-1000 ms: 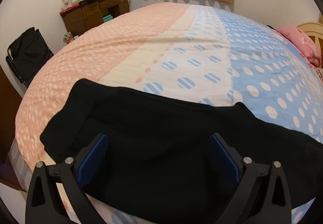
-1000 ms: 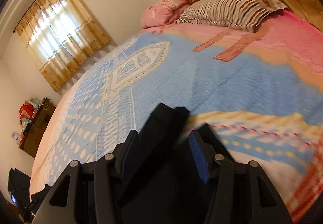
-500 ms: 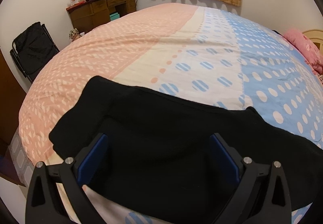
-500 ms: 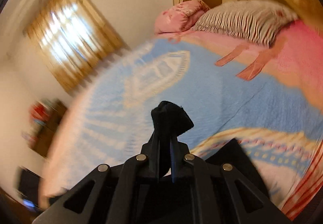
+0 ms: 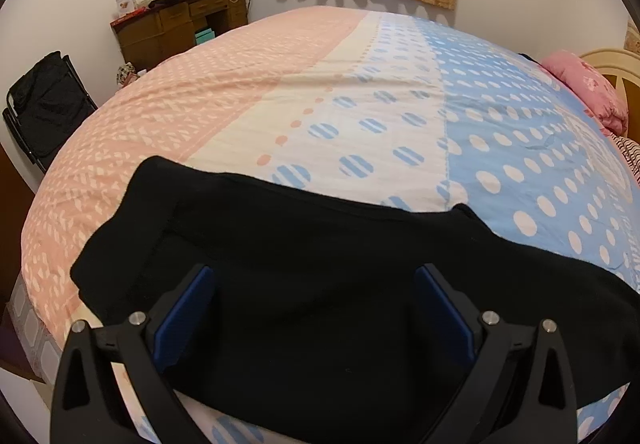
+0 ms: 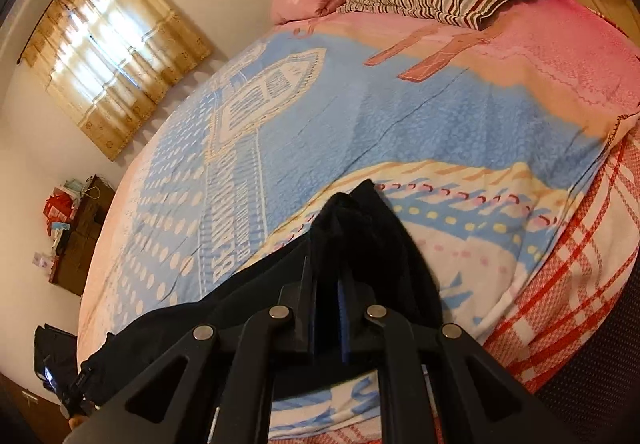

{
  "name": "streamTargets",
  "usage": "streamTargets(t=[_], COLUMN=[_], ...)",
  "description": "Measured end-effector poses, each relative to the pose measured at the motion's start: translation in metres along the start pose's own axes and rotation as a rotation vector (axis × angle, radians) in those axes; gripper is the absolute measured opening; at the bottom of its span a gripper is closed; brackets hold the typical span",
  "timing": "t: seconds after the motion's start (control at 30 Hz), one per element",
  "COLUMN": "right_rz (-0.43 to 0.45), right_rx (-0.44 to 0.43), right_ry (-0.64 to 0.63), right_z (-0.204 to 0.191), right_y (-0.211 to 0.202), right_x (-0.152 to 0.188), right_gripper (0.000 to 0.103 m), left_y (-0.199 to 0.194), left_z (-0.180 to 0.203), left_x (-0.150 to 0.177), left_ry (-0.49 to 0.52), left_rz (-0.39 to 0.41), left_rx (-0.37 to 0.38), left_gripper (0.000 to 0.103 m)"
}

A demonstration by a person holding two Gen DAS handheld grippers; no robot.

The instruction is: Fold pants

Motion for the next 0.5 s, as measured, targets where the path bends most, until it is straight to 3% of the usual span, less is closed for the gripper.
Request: streamTargets(t=[0.27, 0.5], right_rz=[-0.032, 0.015], right_rx=[0.028, 0.075], right_ry=[0.076, 0.017], right_z=[0.01, 0.005], right_y=[-0.015, -0.032], right_x=[0.01, 0.011], right_gripper=[0.012, 0.014], left_y=[0.003, 0.004], left_z=[-0.003, 0.006], left_x=[0.0, 0.002], left_ry=[-0.018, 0.002], left_rz=[-0.01, -0.013], left_rx=[-0.004, 0.019], left_gripper=[0.102, 0.102])
Point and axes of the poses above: each gripper's, at about its wrist camera, not at the fingertips, and y roughly the way its jaws point, z to its right, x to its underside, the point moved 2 cm from there along y, roughly the way its jaws point, and after that the axes turned 1 degree about x, right-handed, at the moved point
